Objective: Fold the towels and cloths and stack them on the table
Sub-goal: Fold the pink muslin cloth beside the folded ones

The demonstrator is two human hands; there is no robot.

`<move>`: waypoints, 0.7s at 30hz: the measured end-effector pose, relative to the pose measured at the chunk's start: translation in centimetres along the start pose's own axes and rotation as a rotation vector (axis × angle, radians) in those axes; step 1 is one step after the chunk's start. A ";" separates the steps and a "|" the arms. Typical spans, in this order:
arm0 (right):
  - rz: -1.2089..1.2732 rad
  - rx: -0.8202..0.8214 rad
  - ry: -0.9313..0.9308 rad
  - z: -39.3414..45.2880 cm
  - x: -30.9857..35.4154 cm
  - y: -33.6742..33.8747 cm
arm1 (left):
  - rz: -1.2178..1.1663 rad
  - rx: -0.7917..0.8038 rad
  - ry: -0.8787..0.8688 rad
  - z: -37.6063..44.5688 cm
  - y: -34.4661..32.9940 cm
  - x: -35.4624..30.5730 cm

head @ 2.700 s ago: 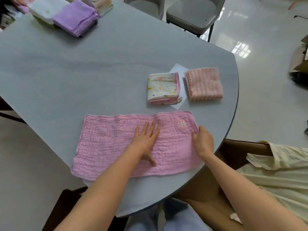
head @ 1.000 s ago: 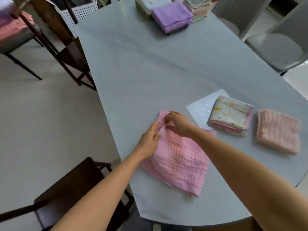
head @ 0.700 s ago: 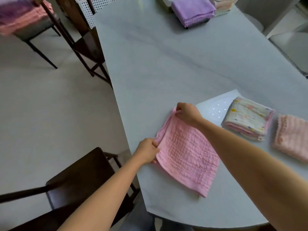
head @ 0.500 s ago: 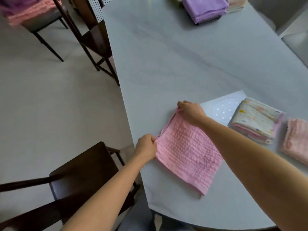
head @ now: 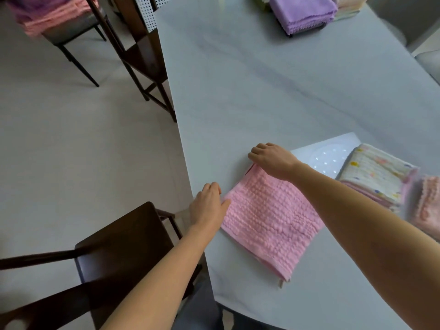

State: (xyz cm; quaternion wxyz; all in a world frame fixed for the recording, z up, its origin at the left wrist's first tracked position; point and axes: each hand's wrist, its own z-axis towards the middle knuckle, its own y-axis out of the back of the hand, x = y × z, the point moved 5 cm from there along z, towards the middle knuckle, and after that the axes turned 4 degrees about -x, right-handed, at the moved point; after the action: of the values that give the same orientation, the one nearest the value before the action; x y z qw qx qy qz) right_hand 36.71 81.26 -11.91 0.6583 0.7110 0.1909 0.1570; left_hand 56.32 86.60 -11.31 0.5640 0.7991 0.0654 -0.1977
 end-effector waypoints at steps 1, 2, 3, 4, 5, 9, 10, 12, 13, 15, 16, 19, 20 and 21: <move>-0.010 0.015 0.008 0.1 0.0 0.0 | 0.010 0.003 -0.024 0.0 -0.1 -0.3; -0.019 0.027 0.012 0.3 0.0 0.1 | 0.019 0.009 -0.037 0.0 -0.3 -0.6; -0.023 0.032 0.009 0.4 0.0 0.1 | 0.020 0.016 -0.038 0.1 -0.5 -0.7; -0.025 0.039 0.000 0.5 0.0 0.1 | 0.021 0.026 -0.028 0.3 -0.7 -0.7; -0.032 0.053 -0.011 0.6 0.0 0.0 | 0.020 0.038 -0.012 0.5 -0.9 -0.6; -0.114 0.117 0.009 0.8 0.8 0.0 | 0.040 0.107 0.025 1.3 -1.4 -0.5; -0.130 0.138 0.019 0.8 0.9 0.0 | 0.032 0.119 0.027 1.5 -1.4 -0.5; -0.139 0.185 0.017 0.7 0.9 0.2 | -0.047 0.110 0.043 1.9 -1.2 -0.5; -0.120 0.198 -0.004 0.6 0.8 0.3 | -0.107 0.101 0.056 2.1 -1.1 -0.4; -0.036 0.192 -0.083 0.0 0.1 0.9 | -0.194 0.079 0.091 2.5 -0.4 -0.4; 0.016 0.172 -0.127 -0.4 -0.4 1.3 | -0.199 0.074 0.100 2.6 0.1 -0.6; 0.198 0.031 -0.291 -1.9 -2.3 3.6 | -0.202 0.031 0.068 3.2 2.4 -1.8; 0.240 -0.019 -0.342 -2.2 -2.9 4.7 | -0.203 0.020 0.047 3.4 3.5 -2.4; 0.270 -0.066 -0.382 -2.5 -3.4 5.9 | -0.194 0.012 0.013 3.7 4.6 -3.0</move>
State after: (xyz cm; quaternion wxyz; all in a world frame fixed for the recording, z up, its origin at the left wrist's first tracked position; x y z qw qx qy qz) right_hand 32.95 81.47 -5.77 0.6785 0.7249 -0.0394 0.1125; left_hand 54.20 81.89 -7.15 0.5371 0.7936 0.1449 -0.2464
